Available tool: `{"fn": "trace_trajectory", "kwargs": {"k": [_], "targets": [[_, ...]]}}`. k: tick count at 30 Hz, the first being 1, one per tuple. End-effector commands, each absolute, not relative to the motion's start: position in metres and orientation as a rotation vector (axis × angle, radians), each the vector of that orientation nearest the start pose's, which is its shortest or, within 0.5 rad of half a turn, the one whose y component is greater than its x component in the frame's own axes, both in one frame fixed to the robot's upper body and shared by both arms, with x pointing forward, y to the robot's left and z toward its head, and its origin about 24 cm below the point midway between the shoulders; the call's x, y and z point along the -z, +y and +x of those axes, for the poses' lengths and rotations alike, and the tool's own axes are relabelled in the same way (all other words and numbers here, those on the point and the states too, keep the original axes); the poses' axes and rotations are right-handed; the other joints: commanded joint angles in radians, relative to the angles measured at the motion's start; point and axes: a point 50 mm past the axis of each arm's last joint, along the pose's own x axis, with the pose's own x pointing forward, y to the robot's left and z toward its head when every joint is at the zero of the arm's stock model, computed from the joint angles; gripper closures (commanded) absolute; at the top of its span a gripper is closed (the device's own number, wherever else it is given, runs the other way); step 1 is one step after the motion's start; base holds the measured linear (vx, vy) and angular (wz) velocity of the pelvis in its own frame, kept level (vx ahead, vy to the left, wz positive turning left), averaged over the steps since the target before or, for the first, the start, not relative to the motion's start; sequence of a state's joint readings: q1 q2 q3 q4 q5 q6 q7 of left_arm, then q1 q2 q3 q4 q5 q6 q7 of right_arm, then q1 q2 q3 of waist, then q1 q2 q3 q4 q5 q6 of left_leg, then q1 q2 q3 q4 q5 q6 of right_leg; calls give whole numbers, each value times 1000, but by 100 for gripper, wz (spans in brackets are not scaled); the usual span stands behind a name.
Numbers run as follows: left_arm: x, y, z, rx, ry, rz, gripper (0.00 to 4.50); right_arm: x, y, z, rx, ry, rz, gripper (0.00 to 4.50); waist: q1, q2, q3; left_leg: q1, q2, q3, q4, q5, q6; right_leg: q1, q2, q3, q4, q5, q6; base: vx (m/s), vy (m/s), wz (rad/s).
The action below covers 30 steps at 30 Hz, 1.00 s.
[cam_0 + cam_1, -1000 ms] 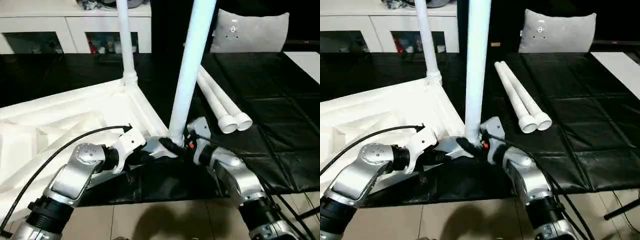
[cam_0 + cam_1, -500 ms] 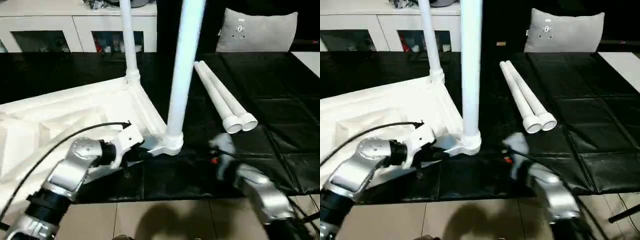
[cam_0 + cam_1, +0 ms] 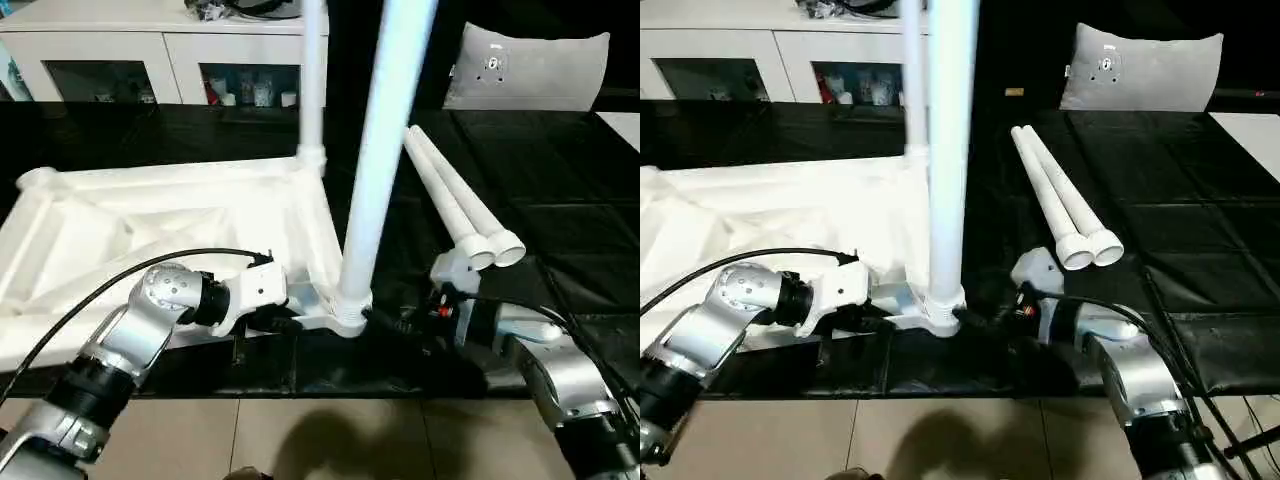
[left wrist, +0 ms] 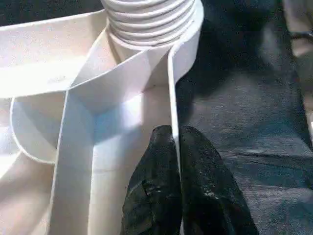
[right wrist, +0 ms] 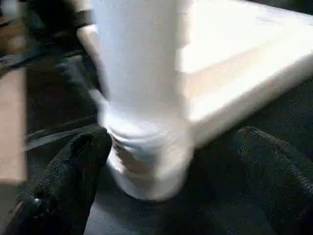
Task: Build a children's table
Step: Rotate leg to tighten
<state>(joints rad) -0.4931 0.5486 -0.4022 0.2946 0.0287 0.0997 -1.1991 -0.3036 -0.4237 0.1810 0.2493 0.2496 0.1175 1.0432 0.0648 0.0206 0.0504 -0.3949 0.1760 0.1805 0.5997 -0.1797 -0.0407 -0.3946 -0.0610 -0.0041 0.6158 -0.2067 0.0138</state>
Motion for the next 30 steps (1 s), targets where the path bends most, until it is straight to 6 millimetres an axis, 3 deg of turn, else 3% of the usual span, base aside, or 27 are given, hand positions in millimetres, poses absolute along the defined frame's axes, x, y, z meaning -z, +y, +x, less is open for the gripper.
{"fn": "trace_trajectory", "kwargs": {"k": [1, 5, 11, 12, 22, 30], "targets": [[-69, 138, 292, 1464, 399, 730, 450, -59, -148, 280, -1217, 215, -176, 3, 0, 1, -68, 30, 48, -13, -67, -157, 49, 42, -63, 21, -53, 20, -279, 0, 0, 0], [-68, 135, 293, 1493, 399, 760, 450, -58, -139, 283, -1284, 228, -192, 3, 7, 0, -69, 31, 49, -13, -65, -162, 49, 40, -65, 20, -53, 5, -290, 0, 0, 0], [-67, 134, 294, 1516, 393, 773, 450, -56, -135, 289, -1301, 247, -169, 49, 20, 1, -71, 33, 50, -12, -64, -148, 39, 40, -65, 19, -48, 22, -287, 0, 0, 0], [-67, 134, 295, 1517, 393, 773, 450, -56, -135, 290, -1306, 252, -167, 74, 22, -1, -72, 32, 50, -12, -63, -138, 43, 41, -65, 18, -46, 32, -287, 0, 0, 0], [-65, 137, 295, 1525, 398, 777, 450, -51, -137, 288, -1332, 285, -154, 158, 22, 5, -71, 33, 50, -13, -66, -170, 28, 39, -65, 17, -50, -7, -285, 0, 0, 0], [-64, 139, 295, 1525, 405, 748, 450, -42, -135, 282, -1322, 325, -111, 175, 23, 11, -72, 32, 50, -14, -66, -171, 24, 41, -64, 15, -48, 22, -291, 0, 0, 0]]}}
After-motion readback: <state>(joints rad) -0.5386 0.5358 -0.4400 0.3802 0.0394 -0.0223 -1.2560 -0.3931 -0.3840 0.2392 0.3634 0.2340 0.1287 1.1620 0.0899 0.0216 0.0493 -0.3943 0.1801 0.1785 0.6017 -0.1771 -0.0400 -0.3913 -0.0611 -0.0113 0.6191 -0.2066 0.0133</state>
